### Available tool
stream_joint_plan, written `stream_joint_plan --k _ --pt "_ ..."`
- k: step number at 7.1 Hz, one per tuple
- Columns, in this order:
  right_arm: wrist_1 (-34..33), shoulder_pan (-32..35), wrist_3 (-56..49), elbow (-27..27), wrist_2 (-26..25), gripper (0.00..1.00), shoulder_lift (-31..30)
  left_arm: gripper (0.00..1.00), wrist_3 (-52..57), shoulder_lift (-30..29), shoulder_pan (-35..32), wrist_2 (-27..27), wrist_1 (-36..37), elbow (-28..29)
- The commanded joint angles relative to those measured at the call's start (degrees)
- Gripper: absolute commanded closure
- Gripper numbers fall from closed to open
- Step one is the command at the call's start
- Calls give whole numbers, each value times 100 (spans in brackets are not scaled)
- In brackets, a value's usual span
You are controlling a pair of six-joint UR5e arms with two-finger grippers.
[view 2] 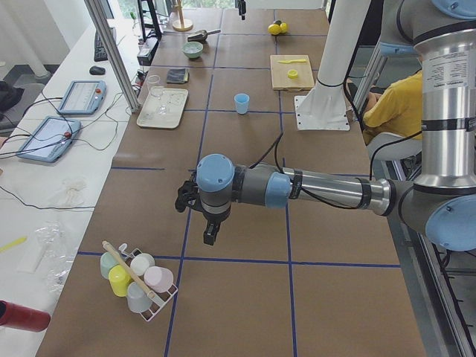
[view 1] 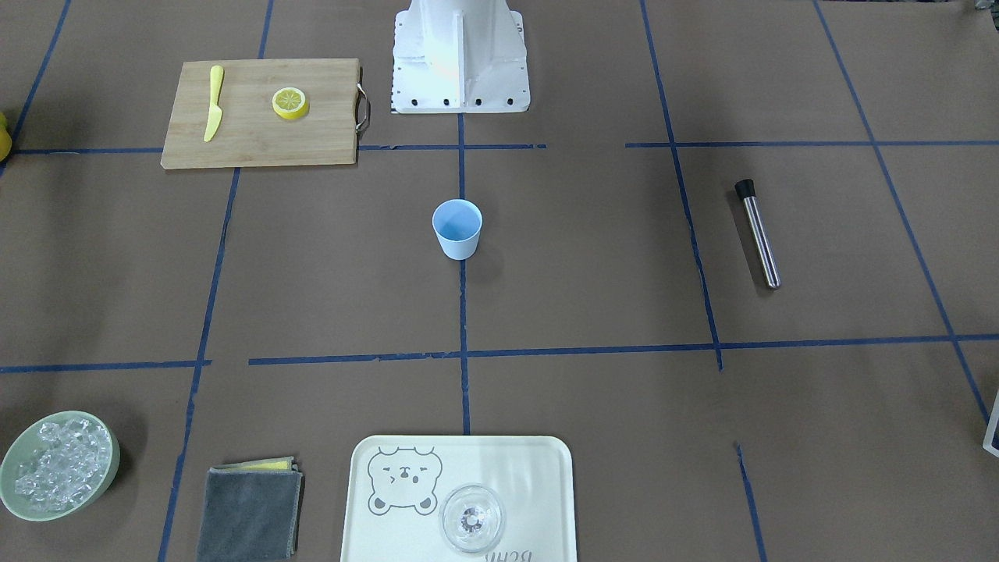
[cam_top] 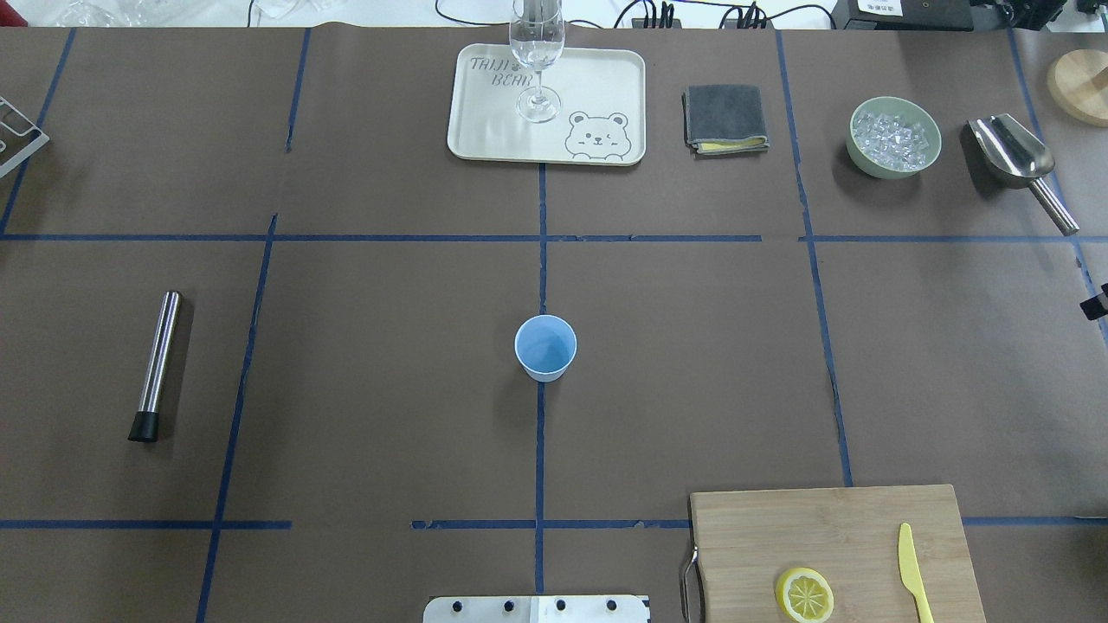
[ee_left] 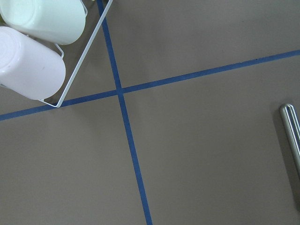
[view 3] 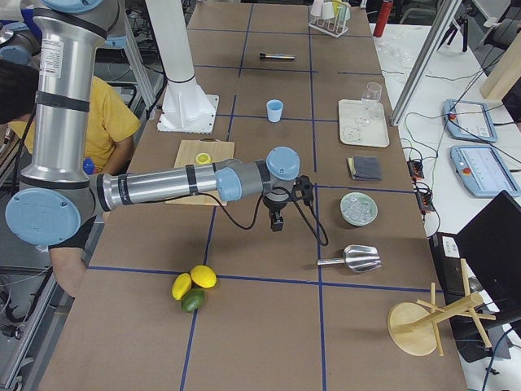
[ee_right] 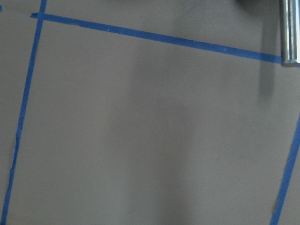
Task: Squeeze lemon into cup
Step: 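Move the right gripper down over the lemon slice on the cutting board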
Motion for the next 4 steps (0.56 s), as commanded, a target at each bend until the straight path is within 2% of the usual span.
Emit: stream_joint_plan --k 1,2,4 --pt "1907 -1165 2588 350 -300 0 -479 0 3 6 0 -2 -12 -16" --pt "2912 -2033 3978 368 -1085 0 -630 0 3 6 -9 -2 -12 -8" --pt "3046 -3695 5837 979 -2205 0 -632 0 3 6 -9 7 -12 -17"
